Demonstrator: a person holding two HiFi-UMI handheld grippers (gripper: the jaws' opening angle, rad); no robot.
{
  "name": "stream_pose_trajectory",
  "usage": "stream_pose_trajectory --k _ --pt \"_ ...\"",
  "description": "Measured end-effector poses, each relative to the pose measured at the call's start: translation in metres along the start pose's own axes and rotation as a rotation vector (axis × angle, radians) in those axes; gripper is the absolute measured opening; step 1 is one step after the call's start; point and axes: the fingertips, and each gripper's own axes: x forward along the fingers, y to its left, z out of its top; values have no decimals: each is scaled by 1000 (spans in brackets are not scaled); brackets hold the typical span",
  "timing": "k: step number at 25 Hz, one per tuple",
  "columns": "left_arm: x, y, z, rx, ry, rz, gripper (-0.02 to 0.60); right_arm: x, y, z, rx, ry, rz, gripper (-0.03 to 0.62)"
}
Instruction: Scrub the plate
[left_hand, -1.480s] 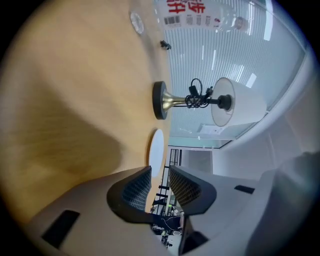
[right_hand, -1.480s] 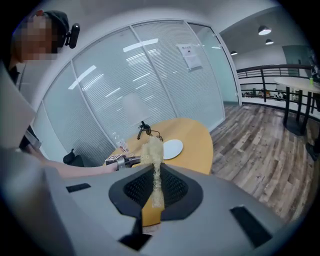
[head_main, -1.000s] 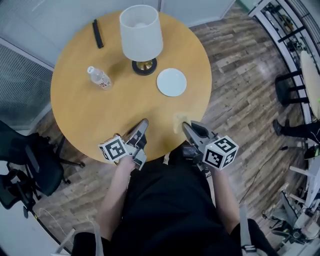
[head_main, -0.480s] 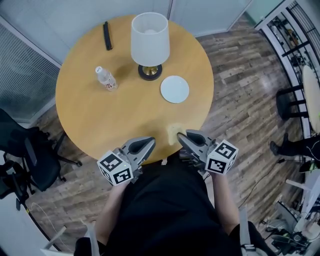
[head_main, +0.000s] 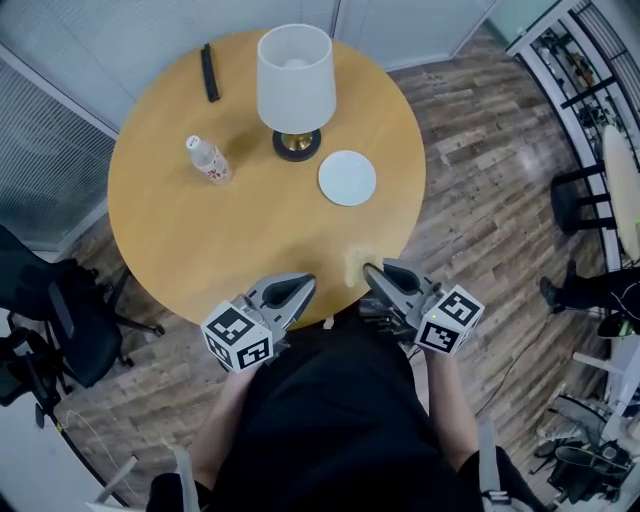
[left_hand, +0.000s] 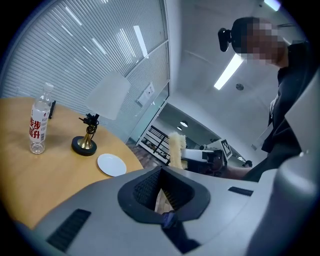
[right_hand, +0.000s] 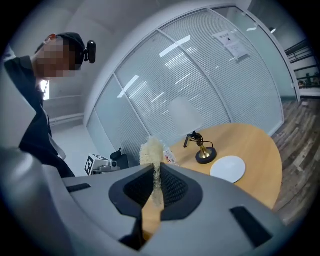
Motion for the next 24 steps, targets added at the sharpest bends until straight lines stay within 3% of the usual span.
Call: stream_pose_trajectory --k 24 --pt "10 -10 -2 41 31 -21 11 -12 8 -6 -14 -5 11 28"
